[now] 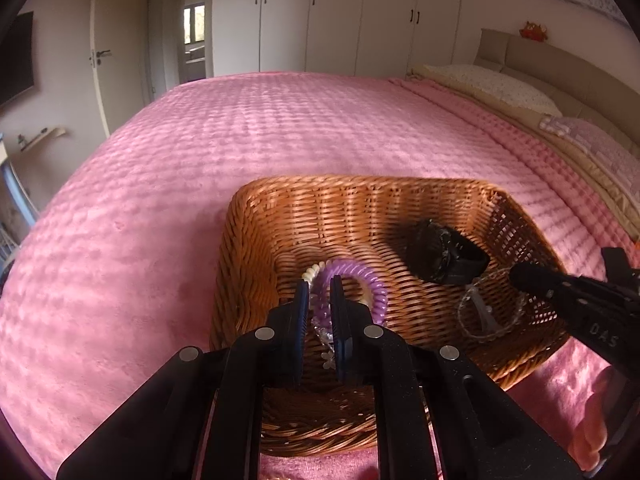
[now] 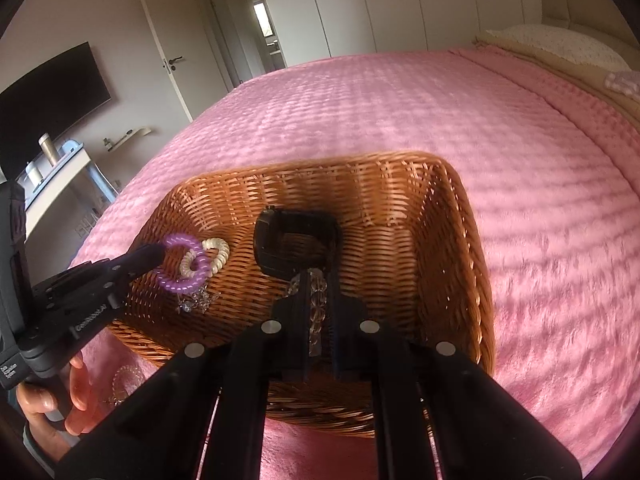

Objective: Organize jewelry
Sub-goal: 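Lower the purple hair tie and bead bracelet into the basket, open both tools, then grasp the gold-clear bead bracelet with the left tool while the right tool grasps a small dark earring, then carry the bracelet and earring over the basket and open both tools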

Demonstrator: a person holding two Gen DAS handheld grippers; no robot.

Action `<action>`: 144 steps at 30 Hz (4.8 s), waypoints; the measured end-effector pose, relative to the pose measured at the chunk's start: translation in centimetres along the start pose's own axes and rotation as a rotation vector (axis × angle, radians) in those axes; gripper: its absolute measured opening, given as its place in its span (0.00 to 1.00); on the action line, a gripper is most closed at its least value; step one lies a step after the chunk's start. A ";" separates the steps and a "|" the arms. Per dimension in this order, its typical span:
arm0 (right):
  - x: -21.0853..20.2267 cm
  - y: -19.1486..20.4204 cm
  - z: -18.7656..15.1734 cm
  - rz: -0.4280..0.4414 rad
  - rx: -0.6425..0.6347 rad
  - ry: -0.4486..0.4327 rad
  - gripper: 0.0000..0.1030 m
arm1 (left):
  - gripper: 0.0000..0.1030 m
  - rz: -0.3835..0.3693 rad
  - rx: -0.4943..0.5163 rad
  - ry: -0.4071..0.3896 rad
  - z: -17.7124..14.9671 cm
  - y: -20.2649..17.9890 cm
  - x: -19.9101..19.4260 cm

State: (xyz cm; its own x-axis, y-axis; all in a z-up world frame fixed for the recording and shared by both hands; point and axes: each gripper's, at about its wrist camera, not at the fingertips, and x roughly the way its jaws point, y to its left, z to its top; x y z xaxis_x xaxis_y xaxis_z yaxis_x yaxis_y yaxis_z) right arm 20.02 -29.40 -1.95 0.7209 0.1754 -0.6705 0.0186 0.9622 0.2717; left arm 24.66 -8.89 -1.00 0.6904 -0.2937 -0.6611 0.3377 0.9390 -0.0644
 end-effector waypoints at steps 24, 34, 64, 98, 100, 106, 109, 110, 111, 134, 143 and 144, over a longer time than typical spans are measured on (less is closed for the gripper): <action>-11.0 2.4 -7.3 0.031 0.012 -0.038 0.40 | 0.43 -0.061 -0.071 -0.098 -6.2 2.5 -15.0; -9.6 -0.9 -11.3 -0.004 0.066 0.053 0.39 | 0.43 -0.059 -0.215 0.029 -11.5 6.6 -11.3; -6.4 1.9 -12.9 -0.008 -0.038 0.096 0.29 | 0.07 -0.083 -0.125 0.160 -10.2 6.4 -5.0; -9.9 5.6 -13.1 0.011 -0.192 -0.036 0.11 | 0.07 -0.207 -0.061 0.019 -10.6 3.2 -10.8; -10.4 5.5 -12.7 0.033 -0.176 -0.049 0.11 | 0.07 -0.213 -0.057 -0.001 -10.5 3.0 -11.6; -11.5 3.4 -11.4 0.100 -0.078 -0.072 0.11 | 0.07 -0.231 -0.059 -0.043 -9.9 2.6 -13.1; -12.6 2.6 -10.3 0.095 -0.042 -0.113 0.11 | 0.07 -0.232 -0.059 -0.065 -9.3 2.4 -13.9; -13.0 2.5 -9.9 0.092 -0.037 -0.126 0.11 | 0.07 -0.232 -0.056 -0.072 -9.1 2.4 -14.1; -13.4 2.4 -9.2 0.093 -0.031 -0.144 0.11 | 0.07 -0.230 -0.051 -0.079 -8.8 2.3 -14.3; 0.5 -0.4 3.3 -0.152 -0.039 -0.016 0.11 | 0.07 -0.053 -0.027 -0.073 4.4 0.6 -1.3; 4.1 -0.4 2.4 -0.210 -0.096 0.079 0.11 | 0.07 -0.063 0.002 0.028 3.8 -0.2 3.9; 4.1 -0.3 2.4 -0.208 -0.096 0.082 0.11 | 0.07 -0.070 0.003 0.041 3.6 -0.3 4.3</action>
State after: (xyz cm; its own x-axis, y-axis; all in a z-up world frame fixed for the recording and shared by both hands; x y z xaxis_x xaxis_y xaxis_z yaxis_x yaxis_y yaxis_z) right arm 24.66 -29.49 -3.18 0.6495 -0.0161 -0.7602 0.0921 0.9941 0.0577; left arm 29.78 -11.09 -1.12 0.6382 -0.3511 -0.6851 0.3866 0.9158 -0.1091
